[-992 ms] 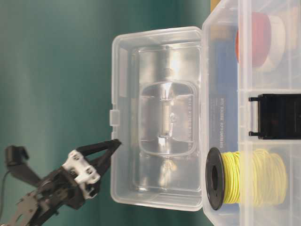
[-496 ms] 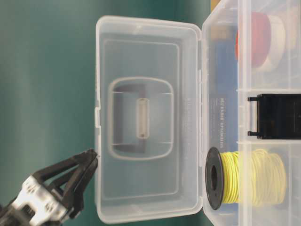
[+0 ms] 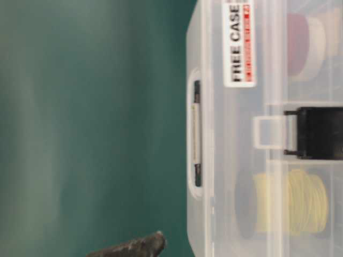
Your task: Close the tool box with the left arm.
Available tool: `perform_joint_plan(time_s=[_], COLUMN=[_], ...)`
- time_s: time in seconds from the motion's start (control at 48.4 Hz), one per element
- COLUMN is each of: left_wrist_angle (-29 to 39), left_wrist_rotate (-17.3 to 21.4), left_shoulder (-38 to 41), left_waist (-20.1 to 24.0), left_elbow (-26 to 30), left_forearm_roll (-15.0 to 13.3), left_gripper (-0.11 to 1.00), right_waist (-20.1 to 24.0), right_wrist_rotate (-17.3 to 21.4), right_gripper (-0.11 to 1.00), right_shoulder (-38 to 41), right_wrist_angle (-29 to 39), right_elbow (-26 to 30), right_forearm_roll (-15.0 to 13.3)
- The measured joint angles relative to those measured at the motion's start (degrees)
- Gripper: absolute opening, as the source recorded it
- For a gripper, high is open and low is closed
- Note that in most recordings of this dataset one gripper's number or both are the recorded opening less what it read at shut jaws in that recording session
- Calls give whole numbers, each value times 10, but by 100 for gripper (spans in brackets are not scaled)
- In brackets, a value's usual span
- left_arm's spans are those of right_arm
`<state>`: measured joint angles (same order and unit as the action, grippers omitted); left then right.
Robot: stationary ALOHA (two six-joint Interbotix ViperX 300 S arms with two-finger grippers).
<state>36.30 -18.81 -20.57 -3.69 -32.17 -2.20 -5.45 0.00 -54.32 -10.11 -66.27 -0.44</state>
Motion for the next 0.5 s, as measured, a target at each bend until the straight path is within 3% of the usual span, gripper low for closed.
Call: perform_joint_plan(time_s=[0.227,0.496], left_wrist_angle=[-29,-158], left_wrist_rotate=[36,170], left_shoulder=[-51,-178], left_waist=[-16,-6], left_elbow=[4,-61], left_forearm_roll=[7,9], left_gripper=[89,89], right_waist=[0,0], right_wrist_rotate=[1,1], right_gripper=[0,0], right_shoulder=[-4,-8], right_wrist_angle=[-1,-1], right_elbow=[0,0], right_forearm_roll=[0,0])
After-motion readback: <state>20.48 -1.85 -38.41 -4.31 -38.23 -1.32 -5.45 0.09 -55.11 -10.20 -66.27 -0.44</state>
